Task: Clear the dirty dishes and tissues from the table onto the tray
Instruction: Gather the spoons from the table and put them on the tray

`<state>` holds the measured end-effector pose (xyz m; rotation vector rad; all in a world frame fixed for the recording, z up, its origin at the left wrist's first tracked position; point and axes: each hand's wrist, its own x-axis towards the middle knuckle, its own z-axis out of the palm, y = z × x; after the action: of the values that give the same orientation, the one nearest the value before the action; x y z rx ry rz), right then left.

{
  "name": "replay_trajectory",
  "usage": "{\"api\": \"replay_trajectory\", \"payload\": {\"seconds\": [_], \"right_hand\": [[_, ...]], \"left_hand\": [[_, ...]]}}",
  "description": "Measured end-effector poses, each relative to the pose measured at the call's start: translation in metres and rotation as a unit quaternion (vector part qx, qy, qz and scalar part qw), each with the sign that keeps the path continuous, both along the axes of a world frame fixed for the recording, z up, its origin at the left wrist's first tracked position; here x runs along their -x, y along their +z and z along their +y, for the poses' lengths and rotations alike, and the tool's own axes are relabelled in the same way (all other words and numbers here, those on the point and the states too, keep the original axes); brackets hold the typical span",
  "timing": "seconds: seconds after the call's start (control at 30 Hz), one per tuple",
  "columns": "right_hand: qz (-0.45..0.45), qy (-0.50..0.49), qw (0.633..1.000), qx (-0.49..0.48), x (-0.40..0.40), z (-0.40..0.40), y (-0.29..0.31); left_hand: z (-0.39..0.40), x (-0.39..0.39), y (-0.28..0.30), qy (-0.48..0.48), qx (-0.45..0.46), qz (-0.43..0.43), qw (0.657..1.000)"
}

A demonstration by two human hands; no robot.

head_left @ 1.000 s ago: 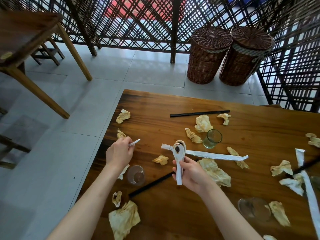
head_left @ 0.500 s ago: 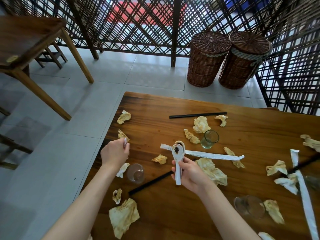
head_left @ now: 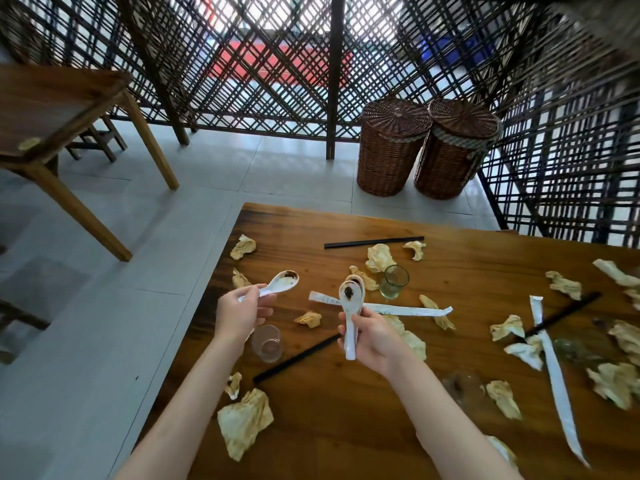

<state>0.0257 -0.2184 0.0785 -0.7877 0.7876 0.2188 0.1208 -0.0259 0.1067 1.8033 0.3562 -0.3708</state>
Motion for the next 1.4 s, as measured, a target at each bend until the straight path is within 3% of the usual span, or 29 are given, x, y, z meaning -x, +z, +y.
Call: {"api": "replay_trajectory", "payload": {"seconds": [0.23,0.57,0.83,1.0,1.4], "right_hand": [[0.000,-0.066,0.998,0.002,0.036,0.004,0.026],[-0.032,-0.137,0.990,0.021,0.113,-0.012,0.044],[-0.060,-0.193,0.979,0.019,0.179,-0.035,0.058],[-0.095,-0.233,0.968,-0.004,0.249,-0.069,0.066],[-0.098,-0.305,0.947,0.018,0.450,-0.185,0.071]], "left_hand": [[-0.008,0.057,0.022,-0.045,0.101,0.120,0.987],[-0.033,0.129,0.036,-0.177,0.135,0.180,0.958],[-0.069,0.207,0.058,-0.274,0.127,0.142,0.943],[-0.112,0.279,0.062,-0.331,0.072,0.111,0.934],[-0.241,0.476,0.053,-0.357,0.043,0.097,0.928]]}}
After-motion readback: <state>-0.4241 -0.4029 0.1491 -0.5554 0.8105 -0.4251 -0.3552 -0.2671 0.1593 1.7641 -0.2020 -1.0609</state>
